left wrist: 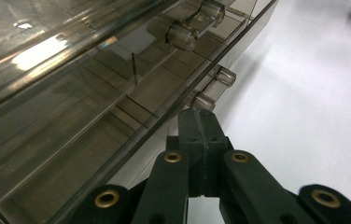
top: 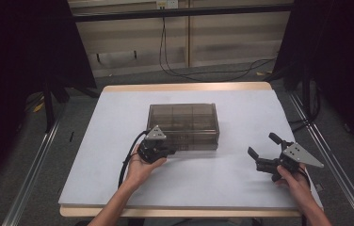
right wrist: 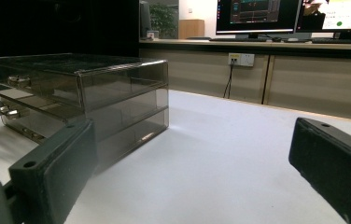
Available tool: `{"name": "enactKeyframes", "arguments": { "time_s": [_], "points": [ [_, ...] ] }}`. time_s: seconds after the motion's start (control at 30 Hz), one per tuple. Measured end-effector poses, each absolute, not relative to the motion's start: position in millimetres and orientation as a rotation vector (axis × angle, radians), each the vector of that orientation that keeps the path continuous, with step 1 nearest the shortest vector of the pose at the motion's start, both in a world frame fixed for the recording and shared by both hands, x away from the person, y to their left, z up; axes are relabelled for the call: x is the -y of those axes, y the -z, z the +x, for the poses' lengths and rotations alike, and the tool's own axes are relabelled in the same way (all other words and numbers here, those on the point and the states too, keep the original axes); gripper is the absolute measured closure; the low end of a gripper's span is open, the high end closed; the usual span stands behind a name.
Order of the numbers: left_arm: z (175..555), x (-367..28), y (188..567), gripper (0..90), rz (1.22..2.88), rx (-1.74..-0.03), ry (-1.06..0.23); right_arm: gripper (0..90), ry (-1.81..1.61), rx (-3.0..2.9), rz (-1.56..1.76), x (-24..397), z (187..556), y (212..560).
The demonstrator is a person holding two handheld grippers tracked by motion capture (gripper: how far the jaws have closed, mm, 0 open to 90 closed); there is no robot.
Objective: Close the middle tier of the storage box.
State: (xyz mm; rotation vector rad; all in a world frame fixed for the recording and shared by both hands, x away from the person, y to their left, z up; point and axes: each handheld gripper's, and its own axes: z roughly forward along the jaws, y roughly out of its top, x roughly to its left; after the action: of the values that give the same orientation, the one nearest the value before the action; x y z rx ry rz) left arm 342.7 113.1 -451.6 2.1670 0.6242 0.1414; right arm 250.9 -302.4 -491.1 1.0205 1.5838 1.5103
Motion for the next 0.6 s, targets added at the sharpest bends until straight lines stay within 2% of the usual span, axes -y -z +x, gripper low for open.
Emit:
{"name": "enactKeyframes", "arguments": {
  "time_s": [0.6],
  "points": [
    [348.3, -111.5, 450.3, 90.0, 2.158, -0.642, -0.156, 0.8, -1.512, -1.582, 1.025, 302.4, 250.7, 491.1]
  ]
}}
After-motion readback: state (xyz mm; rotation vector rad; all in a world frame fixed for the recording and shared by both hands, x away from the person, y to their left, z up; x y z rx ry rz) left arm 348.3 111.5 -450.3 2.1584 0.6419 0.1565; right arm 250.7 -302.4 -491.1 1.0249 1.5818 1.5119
